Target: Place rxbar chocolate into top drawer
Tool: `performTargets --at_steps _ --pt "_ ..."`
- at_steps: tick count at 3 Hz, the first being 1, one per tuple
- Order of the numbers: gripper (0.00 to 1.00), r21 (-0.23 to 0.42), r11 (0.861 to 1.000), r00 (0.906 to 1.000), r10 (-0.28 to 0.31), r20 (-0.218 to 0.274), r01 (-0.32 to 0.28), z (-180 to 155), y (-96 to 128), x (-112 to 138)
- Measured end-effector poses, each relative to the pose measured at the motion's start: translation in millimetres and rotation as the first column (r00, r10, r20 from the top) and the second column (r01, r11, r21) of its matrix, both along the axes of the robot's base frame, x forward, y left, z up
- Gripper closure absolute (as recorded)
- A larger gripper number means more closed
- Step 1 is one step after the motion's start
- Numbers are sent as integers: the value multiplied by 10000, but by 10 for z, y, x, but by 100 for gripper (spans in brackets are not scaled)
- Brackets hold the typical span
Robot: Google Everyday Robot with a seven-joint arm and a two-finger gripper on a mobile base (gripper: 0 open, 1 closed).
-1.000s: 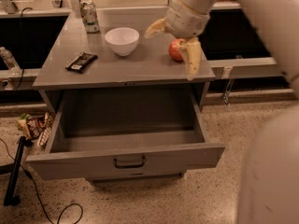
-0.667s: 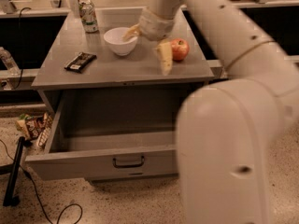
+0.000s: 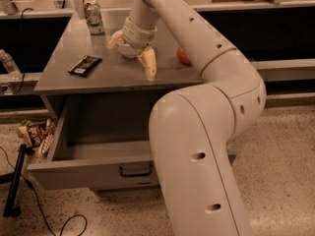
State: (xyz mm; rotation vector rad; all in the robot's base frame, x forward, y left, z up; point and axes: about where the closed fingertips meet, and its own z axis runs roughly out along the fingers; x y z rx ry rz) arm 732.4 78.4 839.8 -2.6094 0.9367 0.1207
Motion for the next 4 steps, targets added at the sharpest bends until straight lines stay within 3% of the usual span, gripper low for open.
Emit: performTargets --at_steps 1,2,3,4 --pt "0 -35 9993 9973 369 630 -368 184 205 24" --pt "0 -243 9926 9868 1208 1076 -1189 407 401 -53" --pt "0 -803 9706 9587 2372 1568 -2270 637 639 -162" --pt "0 -1452 9339 9086 3527 2237 -3267 850 897 -236"
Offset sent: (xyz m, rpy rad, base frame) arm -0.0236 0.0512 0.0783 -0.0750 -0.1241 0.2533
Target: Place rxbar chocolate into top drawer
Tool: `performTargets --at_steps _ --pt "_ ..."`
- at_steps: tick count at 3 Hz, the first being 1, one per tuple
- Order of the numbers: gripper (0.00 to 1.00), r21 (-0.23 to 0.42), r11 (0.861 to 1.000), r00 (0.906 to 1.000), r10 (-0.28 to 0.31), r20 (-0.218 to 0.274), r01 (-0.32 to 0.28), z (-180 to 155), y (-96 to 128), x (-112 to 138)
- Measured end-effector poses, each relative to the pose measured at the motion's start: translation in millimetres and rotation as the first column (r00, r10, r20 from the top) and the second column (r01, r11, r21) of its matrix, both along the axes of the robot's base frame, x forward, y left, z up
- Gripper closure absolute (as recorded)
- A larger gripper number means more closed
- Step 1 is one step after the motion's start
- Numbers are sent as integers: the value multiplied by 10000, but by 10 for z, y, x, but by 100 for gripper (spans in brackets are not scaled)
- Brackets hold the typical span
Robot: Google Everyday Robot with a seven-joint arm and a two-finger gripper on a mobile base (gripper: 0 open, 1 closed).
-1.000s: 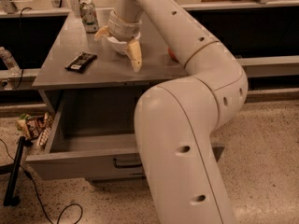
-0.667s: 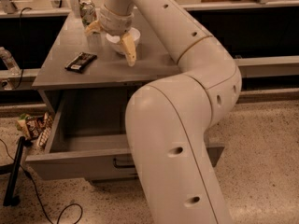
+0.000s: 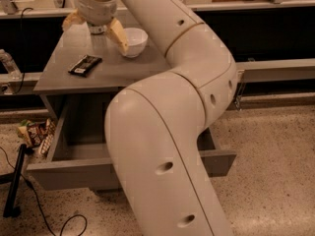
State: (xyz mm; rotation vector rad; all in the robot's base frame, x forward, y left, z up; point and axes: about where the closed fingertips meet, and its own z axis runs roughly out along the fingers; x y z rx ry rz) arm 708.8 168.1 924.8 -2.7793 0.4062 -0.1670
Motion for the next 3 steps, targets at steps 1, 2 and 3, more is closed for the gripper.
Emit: performTargets --at_steps 1,2,3 --pt "0 -840 9949 9966 608 559 -560 -50 266 -102" --pt "0 -1524 9875 9956 513 779 -390 -234 420 -140" --pt "0 -1676 9857 9958 323 861 -174 -322 433 -114"
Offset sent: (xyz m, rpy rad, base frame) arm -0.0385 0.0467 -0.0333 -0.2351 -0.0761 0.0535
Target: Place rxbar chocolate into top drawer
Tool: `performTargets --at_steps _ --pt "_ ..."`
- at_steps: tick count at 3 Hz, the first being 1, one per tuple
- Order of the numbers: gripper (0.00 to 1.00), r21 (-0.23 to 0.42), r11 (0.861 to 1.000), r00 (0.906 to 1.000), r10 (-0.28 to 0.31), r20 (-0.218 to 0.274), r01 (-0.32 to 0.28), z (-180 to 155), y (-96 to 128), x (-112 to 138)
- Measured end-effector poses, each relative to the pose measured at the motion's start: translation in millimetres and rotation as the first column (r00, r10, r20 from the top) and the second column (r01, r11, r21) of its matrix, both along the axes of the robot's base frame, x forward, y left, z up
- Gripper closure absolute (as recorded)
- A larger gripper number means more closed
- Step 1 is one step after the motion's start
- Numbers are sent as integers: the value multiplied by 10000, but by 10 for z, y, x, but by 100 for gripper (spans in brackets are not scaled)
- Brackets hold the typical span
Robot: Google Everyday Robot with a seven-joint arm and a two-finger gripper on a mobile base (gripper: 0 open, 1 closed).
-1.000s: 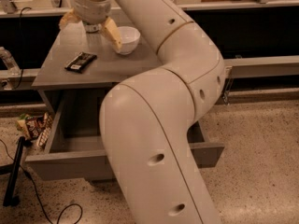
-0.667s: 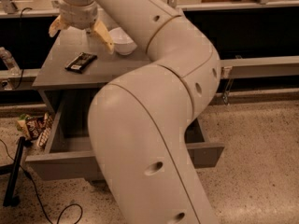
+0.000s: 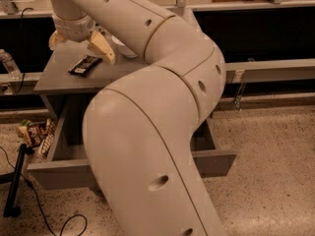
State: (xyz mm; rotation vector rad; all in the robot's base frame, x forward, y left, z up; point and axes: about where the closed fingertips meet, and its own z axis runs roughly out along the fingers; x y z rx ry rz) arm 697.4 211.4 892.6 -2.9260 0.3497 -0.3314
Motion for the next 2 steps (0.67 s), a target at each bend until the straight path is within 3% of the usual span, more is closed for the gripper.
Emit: performTargets --at_steps 2 --pt "0 -243 9992 9982 -306 515 319 -131 2 153"
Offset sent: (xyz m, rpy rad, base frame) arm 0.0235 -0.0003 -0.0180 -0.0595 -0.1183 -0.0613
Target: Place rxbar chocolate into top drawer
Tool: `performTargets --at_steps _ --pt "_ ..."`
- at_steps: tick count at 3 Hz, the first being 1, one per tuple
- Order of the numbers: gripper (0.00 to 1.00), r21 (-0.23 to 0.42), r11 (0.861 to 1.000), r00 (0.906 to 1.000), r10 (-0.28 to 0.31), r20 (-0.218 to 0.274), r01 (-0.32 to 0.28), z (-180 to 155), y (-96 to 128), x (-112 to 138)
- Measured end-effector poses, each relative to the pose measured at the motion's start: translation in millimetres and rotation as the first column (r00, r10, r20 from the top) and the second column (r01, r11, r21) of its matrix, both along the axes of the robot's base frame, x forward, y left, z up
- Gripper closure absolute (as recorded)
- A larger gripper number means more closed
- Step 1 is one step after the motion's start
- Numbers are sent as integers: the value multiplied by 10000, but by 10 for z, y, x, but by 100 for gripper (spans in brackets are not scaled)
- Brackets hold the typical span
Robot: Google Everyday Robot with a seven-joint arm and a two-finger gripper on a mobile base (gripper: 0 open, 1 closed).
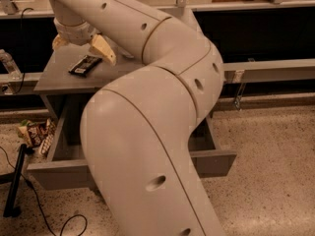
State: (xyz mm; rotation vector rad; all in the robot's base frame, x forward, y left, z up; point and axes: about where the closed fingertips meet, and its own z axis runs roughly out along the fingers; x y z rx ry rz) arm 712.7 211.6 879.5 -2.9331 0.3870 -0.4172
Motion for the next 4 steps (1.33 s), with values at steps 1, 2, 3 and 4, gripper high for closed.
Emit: performTargets --at_steps 1,2,3,4 --pt "0 -183 9998 9991 -76 424 84 -60 57 138" --pt "0 -367 9993 9979 -41 651 65 -131 131 247" --pt "0 -792 9968 9987 137 497 -97 -343 242 369" --pt "0 -1084 9937 9988 308 372 -266 -457 310 401"
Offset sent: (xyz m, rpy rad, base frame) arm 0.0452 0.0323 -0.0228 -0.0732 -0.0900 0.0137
